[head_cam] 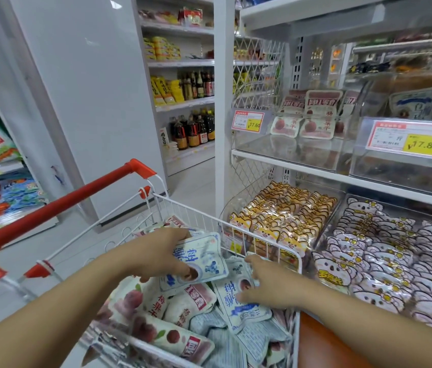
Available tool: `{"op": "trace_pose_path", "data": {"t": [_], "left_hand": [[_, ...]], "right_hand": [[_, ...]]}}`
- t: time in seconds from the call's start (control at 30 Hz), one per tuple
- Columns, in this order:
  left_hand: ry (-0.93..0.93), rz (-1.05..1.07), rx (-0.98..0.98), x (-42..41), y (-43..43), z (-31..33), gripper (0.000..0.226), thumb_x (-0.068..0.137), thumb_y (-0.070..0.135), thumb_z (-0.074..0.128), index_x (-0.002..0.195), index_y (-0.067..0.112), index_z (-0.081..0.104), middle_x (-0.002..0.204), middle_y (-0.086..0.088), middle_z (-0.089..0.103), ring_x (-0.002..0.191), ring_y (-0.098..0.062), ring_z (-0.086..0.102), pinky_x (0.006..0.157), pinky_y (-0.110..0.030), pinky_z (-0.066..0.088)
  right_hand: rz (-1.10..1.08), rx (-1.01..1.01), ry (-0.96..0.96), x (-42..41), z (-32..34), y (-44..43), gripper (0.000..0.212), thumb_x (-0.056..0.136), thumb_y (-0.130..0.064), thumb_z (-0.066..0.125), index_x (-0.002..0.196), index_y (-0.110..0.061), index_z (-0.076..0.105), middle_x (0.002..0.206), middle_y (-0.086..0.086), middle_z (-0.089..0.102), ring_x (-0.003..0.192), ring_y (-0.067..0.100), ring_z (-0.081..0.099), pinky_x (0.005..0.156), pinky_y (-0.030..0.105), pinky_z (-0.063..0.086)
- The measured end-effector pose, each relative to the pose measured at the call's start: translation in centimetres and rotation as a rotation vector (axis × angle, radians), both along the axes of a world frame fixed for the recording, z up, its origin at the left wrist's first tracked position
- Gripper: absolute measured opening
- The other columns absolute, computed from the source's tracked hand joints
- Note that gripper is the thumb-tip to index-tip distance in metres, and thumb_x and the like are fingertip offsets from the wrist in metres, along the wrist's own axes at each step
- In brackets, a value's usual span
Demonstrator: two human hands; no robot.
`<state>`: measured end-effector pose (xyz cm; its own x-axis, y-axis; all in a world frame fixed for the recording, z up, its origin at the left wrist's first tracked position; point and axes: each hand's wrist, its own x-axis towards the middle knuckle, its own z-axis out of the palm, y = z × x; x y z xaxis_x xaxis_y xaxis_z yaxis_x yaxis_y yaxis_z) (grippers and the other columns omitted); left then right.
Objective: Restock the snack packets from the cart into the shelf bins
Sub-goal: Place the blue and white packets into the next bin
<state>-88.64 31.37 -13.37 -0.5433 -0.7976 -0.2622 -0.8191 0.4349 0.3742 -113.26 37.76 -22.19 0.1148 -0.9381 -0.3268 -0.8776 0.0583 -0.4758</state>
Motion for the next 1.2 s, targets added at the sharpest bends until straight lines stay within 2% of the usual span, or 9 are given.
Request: {"op": "trace_pose_path", "data": {"t": [0.13,0.2,0.33,0.47,0.6,0.7,0.8,1.03,1.2], "left_hand": [[-0.024,0.003,-0.018,0.3,-0.1,-0.4,0.033,0.080,0.035,0.075,0.105,0.032,0.054,0.093,0.007,0.064,0.069,-0.010,0.065,0.055,-0.036,0.059],[-0.010,0.010,-0.038,0.5,-0.2,-0.6,0.035,0.079,0.035,0.074,0.108,0.037,0.054,0.097,0.011,0.064,0.079,-0.011,0.068,0.064,-0.042,0.062],[0.088,0.061,0.003,0.7,-0.4,-0.9,0.040,0.085,0.024,0.071,0.120,0.033,0.054,0.099,0.007,0.065,0.069,-0.012,0.069,0.048,-0.033,0.054],[0.212,0.149,0.000,0.7,-0.9,-1.2,0.036,0.083,0.027,0.074,0.112,0.040,0.057,0.101,0.015,0.071,0.078,-0.003,0.073,0.066,-0.035,0.062],[0.621,0.342,0.228,-1.8,-0.4,-1.9,0.033,0.087,0.013,0.074,0.115,0.024,0.060,0.100,0.000,0.077,0.087,-0.016,0.076,0.083,-0.043,0.062],[0.935,0.421,0.498,-5.8,1.4,-2.1,0.028,0.093,0.000,0.065,0.117,0.014,0.060,0.104,-0.009,0.076,0.086,-0.021,0.075,0.075,-0.040,0.061],[1.022,0.379,0.584,-9.1,3.0,-1.9,0.033,0.091,0.002,0.065,0.120,0.018,0.065,0.105,-0.008,0.076,0.085,-0.019,0.068,0.079,-0.039,0.053],[1.175,0.208,0.700,-13.0,5.9,-0.7,0.018,0.099,0.022,0.060,0.114,0.014,0.064,0.105,-0.006,0.078,0.094,-0.021,0.074,0.083,-0.035,0.060],[1.178,0.038,0.490,-14.9,6.7,-1.3,0.072,0.066,0.026,0.086,0.131,0.020,0.056,0.117,-0.001,0.074,0.106,-0.019,0.071,0.089,-0.036,0.056]], "right_hand": [[-0.079,0.042,-0.053,1.8,-1.2,-0.3,0.123,0.075,-0.055,0.080,0.159,-0.026,-0.003,0.165,0.010,0.011,0.144,0.029,0.035,0.110,0.038,0.040],[-0.118,0.015,-0.085,1.9,-1.6,-0.4,0.129,0.070,-0.051,0.085,0.159,-0.028,-0.005,0.164,0.009,0.016,0.143,0.028,0.036,0.109,0.038,0.042],[-0.188,-0.014,-0.209,0.6,-0.6,-0.4,0.126,0.071,-0.038,0.086,0.159,-0.029,-0.004,0.158,0.003,0.035,0.126,0.022,0.053,0.087,0.027,0.049],[-0.316,-0.144,-0.373,-1.6,2.1,-0.1,0.101,0.069,-0.029,0.084,0.151,-0.030,0.024,0.129,-0.006,0.063,0.104,0.016,0.067,0.089,0.038,0.057],[-0.500,-0.333,-0.915,-2.3,4.6,0.4,0.034,0.087,-0.023,0.076,0.118,-0.020,0.062,0.103,-0.003,0.077,0.096,0.018,0.074,0.099,0.050,0.052],[-0.592,-0.360,-1.170,-0.5,4.5,1.3,0.028,0.092,-0.025,0.070,0.119,-0.022,0.063,0.107,0.000,0.077,0.100,0.022,0.073,0.099,0.049,0.051],[-0.633,-0.440,-1.168,0.3,4.3,2.2,0.026,0.094,-0.020,0.068,0.119,-0.024,0.062,0.106,0.000,0.076,0.096,0.021,0.074,0.092,0.048,0.056],[-0.659,-0.572,-1.220,-1.2,5.3,4.5,0.026,0.096,-0.013,0.063,0.120,-0.020,0.059,0.106,0.000,0.076,0.095,0.018,0.074,0.079,0.036,0.060],[-0.774,-0.677,-1.289,-1.8,6.2,5.5,0.015,0.095,-0.024,0.065,0.110,-0.025,0.062,0.115,0.007,0.070,0.102,0.021,0.071,0.090,0.042,0.056]]}}
